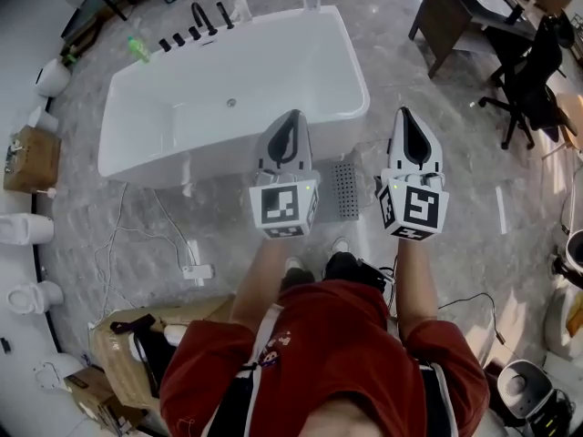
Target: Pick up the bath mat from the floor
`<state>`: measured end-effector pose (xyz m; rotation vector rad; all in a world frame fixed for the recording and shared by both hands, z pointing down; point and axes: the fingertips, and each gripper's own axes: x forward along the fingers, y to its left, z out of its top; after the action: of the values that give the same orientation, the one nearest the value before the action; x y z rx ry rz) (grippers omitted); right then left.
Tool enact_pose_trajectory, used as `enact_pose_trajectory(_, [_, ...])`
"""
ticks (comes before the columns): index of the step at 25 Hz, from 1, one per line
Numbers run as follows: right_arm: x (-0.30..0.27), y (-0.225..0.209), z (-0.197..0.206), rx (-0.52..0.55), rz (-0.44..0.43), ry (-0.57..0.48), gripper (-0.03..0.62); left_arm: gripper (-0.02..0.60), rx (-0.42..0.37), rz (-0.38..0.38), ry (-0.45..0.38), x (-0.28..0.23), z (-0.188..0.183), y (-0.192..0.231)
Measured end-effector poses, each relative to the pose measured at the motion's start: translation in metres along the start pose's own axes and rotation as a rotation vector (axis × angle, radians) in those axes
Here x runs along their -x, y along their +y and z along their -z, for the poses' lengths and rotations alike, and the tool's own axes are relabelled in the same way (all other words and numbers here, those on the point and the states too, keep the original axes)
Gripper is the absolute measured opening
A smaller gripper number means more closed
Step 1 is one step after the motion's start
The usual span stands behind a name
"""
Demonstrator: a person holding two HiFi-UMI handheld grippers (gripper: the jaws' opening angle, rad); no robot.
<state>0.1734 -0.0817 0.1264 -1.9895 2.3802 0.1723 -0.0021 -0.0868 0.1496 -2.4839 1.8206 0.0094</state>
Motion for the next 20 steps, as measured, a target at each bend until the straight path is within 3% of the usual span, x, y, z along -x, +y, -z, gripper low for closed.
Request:
enact_pose_trajectory(6, [-0.025,-0.029,0.032,-0.047,0.009,0.061,0.012,0.014,0.027,-0.034,0.067,-0.028,0.029,-0.005])
enact_pose_trajectory(12, [-0.046,-0.019,0.072,-0.047,-0.020,0.118,0.012,0.014,0.016,-0.057,0.122,-0.042,0.065,0.008])
enact_pose_trajectory(20, [-0.063,0.007,0.159,-0.026,-0.031,0.232,0.012,0.014,0.047,-0.067,0.248,-0.045,0.156,0.046])
